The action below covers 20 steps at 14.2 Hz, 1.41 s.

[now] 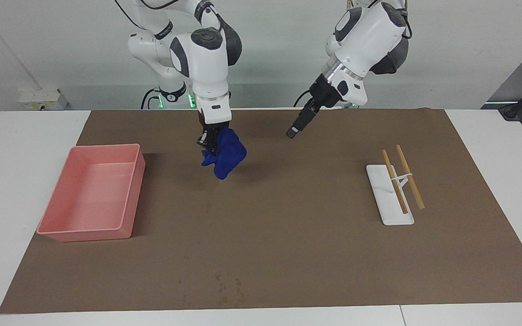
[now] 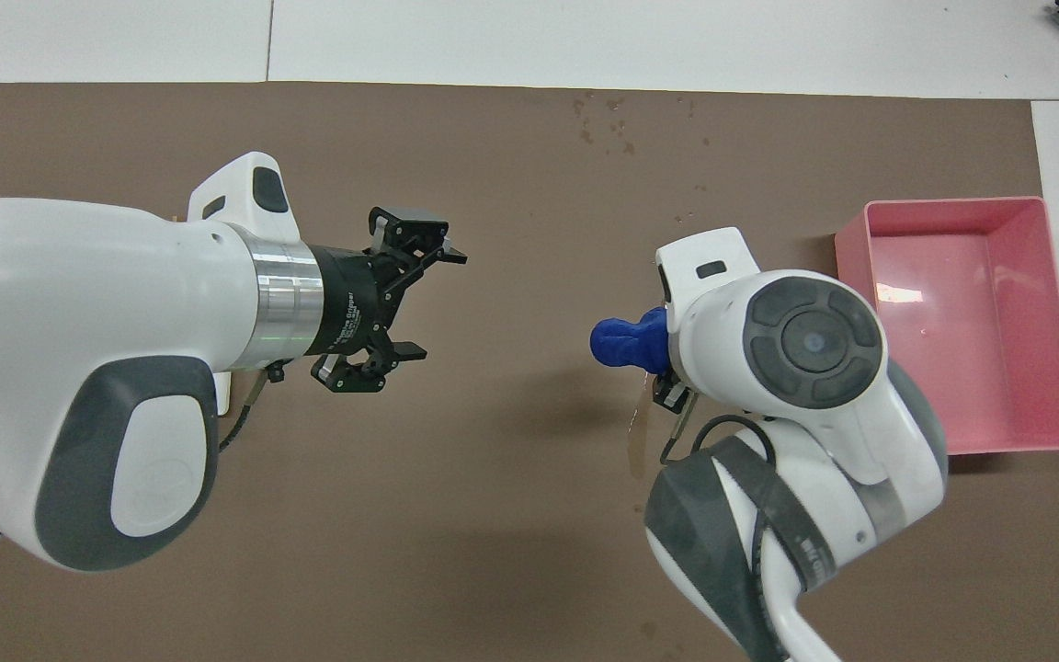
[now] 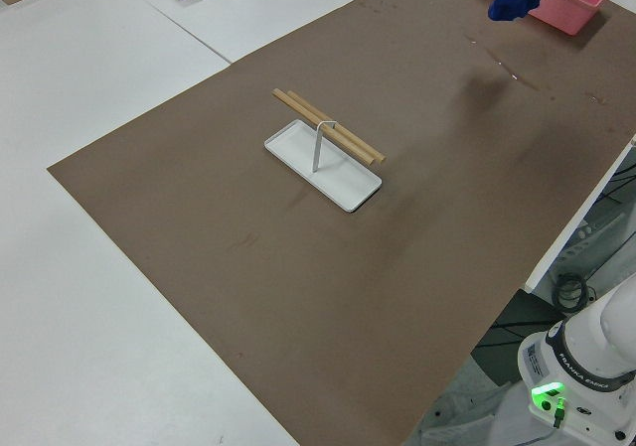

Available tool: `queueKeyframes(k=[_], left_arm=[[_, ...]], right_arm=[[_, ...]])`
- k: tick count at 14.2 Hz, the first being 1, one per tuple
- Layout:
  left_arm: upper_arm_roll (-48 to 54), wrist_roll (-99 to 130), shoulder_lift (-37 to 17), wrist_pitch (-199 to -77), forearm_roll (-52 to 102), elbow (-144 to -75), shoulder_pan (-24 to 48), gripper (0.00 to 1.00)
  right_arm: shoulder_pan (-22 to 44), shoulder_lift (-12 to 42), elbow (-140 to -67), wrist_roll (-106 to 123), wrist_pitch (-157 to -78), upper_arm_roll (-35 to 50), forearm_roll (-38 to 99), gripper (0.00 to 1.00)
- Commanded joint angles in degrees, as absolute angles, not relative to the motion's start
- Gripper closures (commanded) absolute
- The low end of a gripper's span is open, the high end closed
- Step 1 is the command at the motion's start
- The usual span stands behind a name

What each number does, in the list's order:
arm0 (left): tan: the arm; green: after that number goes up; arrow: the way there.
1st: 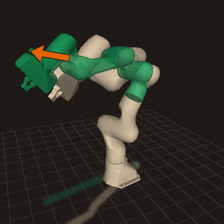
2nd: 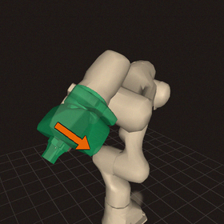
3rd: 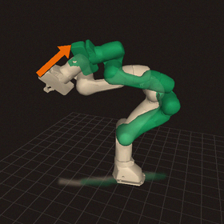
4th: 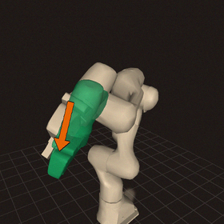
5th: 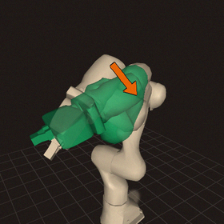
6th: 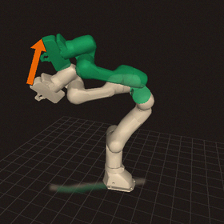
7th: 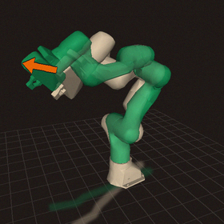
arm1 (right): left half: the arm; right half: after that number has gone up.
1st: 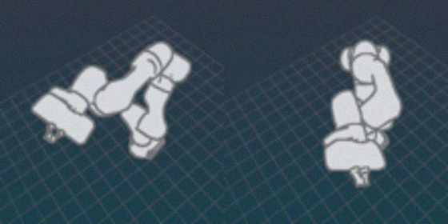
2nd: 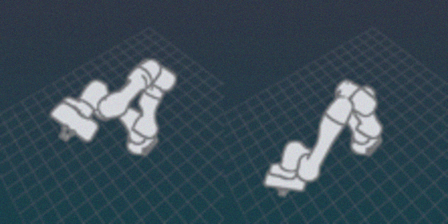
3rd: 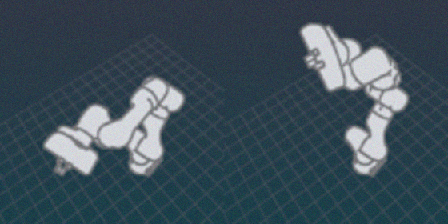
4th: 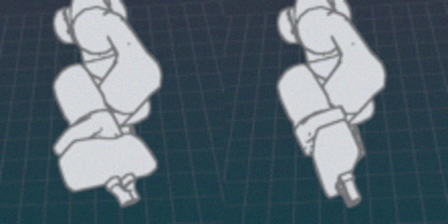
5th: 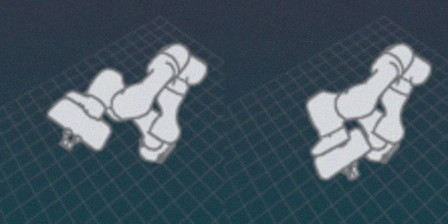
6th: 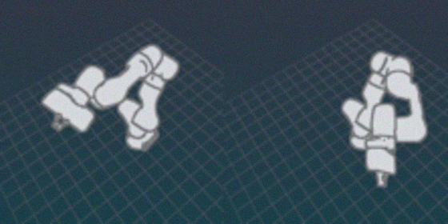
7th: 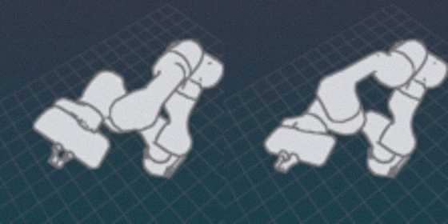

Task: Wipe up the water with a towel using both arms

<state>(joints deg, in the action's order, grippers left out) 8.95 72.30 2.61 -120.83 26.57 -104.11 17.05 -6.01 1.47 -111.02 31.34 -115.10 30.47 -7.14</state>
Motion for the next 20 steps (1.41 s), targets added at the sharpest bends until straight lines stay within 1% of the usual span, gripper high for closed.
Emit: queueKeyframes(k=[1,4,6,7,9,10,12,14,16,17,20], left_arm=[[9.2,72.0,2.6,-118.0,21.5,-101.4,13.5,0.0],[9.2,64.1,2.6,-112.2,18.5,-98.8,7.4,0.0],[9.2,55.4,2.6,-107.5,17.8,-97.4,3.4,0.0],[9.1,51.8,2.7,-105.9,16.8,-97.1,1.6,0.0],[9.1,44.5,3.0,-103.6,14.5,-97.1,-2.0,0.0],[9.1,41.8,3.1,-102.5,13.1,-96.6,-3.3,0.0],[9.1,37.6,2.6,-100.5,9.1,-94.7,-4.3,0.0],[9.2,34.3,2.5,-99.7,6.5,-94.4,-4.7,0.0],[9.1,29.0,2.6,-97.2,5.3,-94.5,-4.8,0.0],[8.7,25.3,2.8,-95.2,5.2,-94.5,-5.5,0.0],[5.9,4.7,2.7,-83.2,-1.0,-91.2,-6.2,0.0]], right_arm=[[-9.3,1.4,-114.7,32.1,-114.6,31.1,-2.5,1.0],[-8.8,2.5,-117.4,25.7,-116.4,31.0,-2.5,1.0],[-9.1,4.6,-119.1,25.9,-122.8,30.9,-3.2,1.0],[-9.4,6.7,-119.2,25.7,-124.7,30.9,-3.2,1.0],[-8.9,8.2,-119.6,25.4,-128.6,30.9,-3.2,1.0],[-8.9,10.1,-119.6,25.1,-130.8,30.9,-3.4,1.0],[-9.1,14.3,-119.6,25.0,-137.2,30.7,-4.6,1.0],[-9.1,16.1,-119.4,24.0,-139.0,30.6,-8.4,1.0],[-10.0,19.1,-119.3,23.8,-143.8,30.4,-15.3,1.0],[-11.2,20.6,-119.2,23.8,-145.7,30.3,-18.7,1.0],[-12.2,21.6,-117.2,23.9,-146.3,30.2,-30.2,1.0]])
